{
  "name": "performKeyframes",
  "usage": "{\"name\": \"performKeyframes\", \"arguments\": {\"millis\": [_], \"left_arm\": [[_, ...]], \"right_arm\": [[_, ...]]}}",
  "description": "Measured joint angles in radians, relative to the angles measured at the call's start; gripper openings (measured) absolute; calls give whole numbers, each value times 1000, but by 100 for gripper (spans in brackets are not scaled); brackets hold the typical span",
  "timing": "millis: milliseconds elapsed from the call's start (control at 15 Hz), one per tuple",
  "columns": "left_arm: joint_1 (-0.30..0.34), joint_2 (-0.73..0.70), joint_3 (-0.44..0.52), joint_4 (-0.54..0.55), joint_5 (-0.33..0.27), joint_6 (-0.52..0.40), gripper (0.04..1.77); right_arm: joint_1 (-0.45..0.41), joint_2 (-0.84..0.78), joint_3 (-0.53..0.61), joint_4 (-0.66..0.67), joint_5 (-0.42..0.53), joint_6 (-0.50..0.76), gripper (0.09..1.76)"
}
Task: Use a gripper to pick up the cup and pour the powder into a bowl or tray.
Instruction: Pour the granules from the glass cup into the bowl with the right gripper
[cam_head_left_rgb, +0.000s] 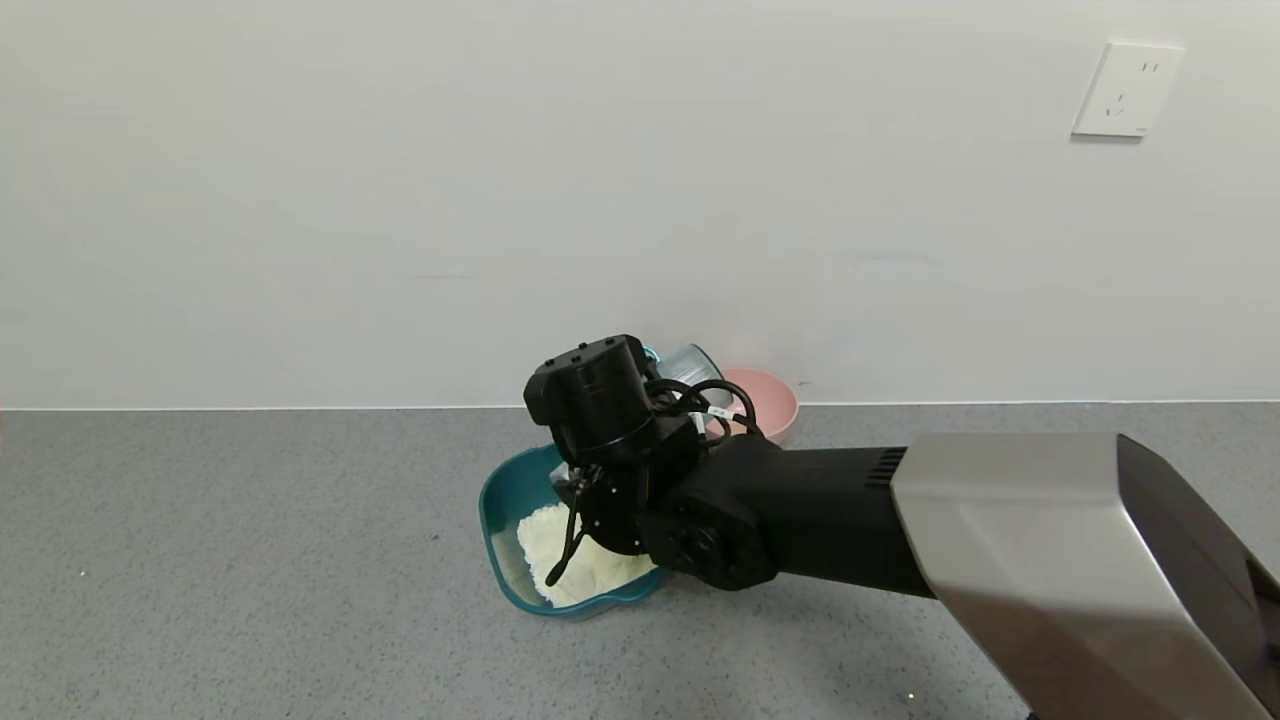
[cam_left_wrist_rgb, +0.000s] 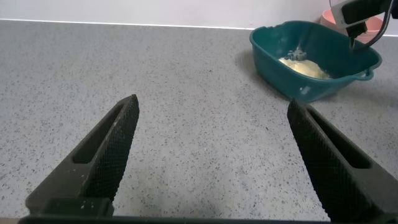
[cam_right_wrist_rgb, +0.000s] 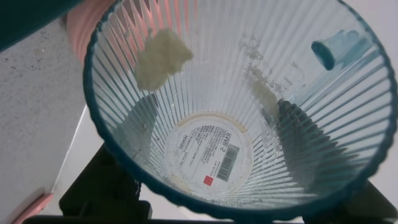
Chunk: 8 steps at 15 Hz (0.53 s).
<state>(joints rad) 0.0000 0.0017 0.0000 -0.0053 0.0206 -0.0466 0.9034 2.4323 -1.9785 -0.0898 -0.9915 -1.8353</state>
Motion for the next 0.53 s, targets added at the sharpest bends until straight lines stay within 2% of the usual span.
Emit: {"name": "performKeyframes", "arguments": {"millis": [333, 533], "left_arm": [[0, 0, 0, 0, 0, 0, 172], [0, 0, 0, 0, 0, 0, 172]], "right_arm": [[-4, -9, 34, 13, 5, 110, 135], [-8, -34, 83, 19, 37, 225, 135]]}}
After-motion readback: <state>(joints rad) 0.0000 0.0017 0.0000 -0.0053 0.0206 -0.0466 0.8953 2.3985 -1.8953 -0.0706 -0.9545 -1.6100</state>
